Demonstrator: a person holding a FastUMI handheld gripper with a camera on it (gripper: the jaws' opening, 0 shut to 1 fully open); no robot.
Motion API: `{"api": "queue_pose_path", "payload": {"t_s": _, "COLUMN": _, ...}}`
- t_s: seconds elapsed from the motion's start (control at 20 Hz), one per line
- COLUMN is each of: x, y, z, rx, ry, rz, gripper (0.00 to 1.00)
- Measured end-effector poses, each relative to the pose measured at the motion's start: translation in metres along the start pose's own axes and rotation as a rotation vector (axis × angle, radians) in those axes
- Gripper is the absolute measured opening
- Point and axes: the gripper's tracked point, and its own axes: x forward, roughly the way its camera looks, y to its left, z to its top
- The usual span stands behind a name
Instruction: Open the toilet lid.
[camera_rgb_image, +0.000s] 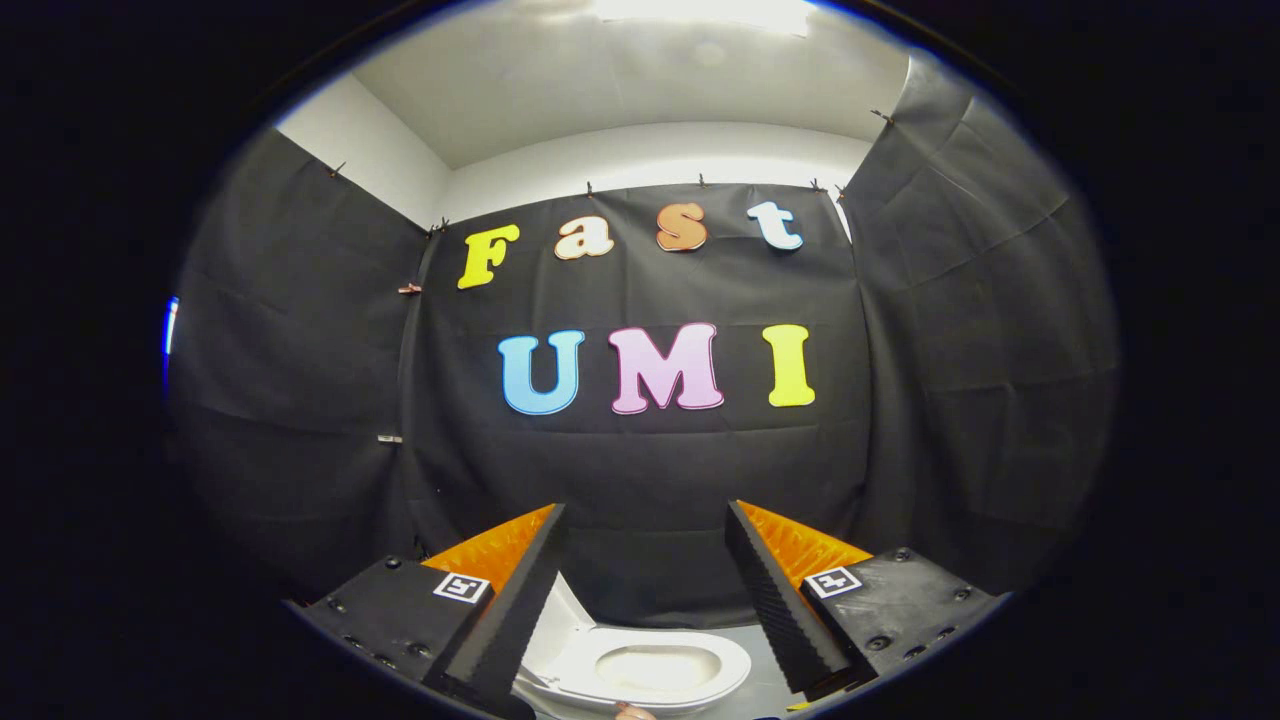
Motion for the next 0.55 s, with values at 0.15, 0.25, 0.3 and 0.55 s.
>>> {"api": "queue_pose_path", "payload": {"t_s": 0.15, "x": -0.002, "y": 0.002, "z": 0.003, "rx": -0.008, "ry": -0.007, "rz": -0.001, "gripper": 0.99}}
{"api": "queue_pose_path", "payload": {"t_s": 0.25, "x": -0.002, "y": 0.002, "z": 0.006, "rx": -0.008, "ry": -0.017, "rz": -0.003, "gripper": 0.98}}
{"api": "queue_pose_path", "payload": {"t_s": 0.3, "x": -0.002, "y": 0.003, "z": 0.006, "rx": -0.006, "ry": -0.022, "rz": -0.002, "gripper": 0.98}}
{"api": "queue_pose_path", "payload": {"t_s": 0.55, "x": -0.004, "y": 0.000, "z": 0.014, "rx": -0.008, "ry": -0.045, "rz": -0.004, "gripper": 0.98}}
